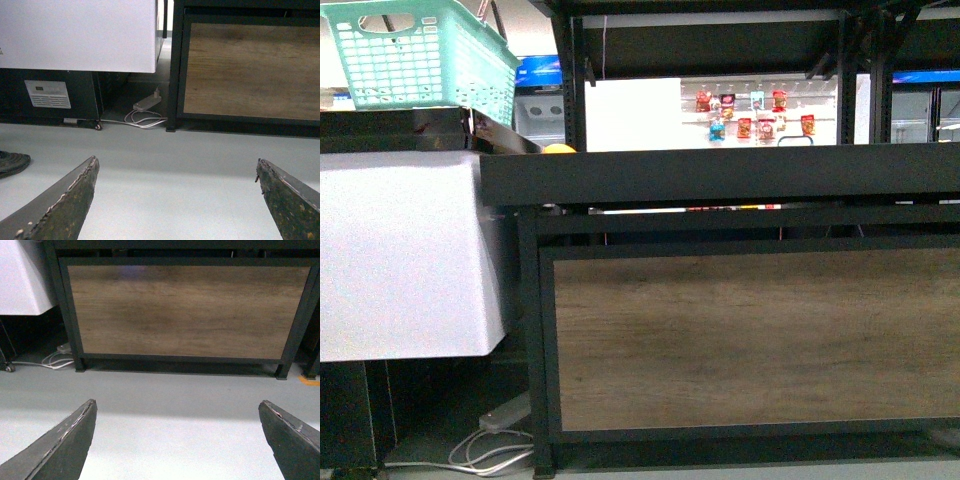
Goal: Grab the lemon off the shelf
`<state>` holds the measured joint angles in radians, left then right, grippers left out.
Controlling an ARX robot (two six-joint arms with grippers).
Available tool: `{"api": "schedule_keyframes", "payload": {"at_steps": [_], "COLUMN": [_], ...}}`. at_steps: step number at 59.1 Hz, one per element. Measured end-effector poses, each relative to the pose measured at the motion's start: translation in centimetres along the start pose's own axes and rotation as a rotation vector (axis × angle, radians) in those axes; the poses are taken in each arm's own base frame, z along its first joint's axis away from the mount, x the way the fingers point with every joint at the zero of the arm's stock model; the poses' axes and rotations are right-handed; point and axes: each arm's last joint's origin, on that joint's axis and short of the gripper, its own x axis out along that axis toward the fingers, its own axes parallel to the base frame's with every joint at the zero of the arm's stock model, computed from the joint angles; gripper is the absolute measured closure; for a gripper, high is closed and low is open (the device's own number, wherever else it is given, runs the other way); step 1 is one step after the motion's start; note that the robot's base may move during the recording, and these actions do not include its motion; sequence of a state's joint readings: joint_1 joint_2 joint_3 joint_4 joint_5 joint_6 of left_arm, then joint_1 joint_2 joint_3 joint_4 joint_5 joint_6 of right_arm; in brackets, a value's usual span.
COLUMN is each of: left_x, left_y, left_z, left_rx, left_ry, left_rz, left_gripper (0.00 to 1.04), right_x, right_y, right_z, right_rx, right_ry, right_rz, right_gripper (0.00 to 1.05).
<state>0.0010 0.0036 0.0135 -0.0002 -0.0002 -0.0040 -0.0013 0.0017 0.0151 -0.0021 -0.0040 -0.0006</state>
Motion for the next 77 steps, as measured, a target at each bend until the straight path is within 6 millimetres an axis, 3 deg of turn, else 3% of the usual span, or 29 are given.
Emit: {"api": "schedule_keyframes", "payload": {"at_steps": [77], "left_x": [0.0], "left_y": [0.0], "left_z": [0.0], "left_rx": [0.0], "left_ry": [0.0], "left_rz": [0.0], "left_gripper": [0.08], "right_x": [0.0], "right_y": [0.0], "right_z": [0.0], "right_rx": [0.0], "right_ry": [0.0], "right_rz": [0.001], "right_gripper": [0.07]}}
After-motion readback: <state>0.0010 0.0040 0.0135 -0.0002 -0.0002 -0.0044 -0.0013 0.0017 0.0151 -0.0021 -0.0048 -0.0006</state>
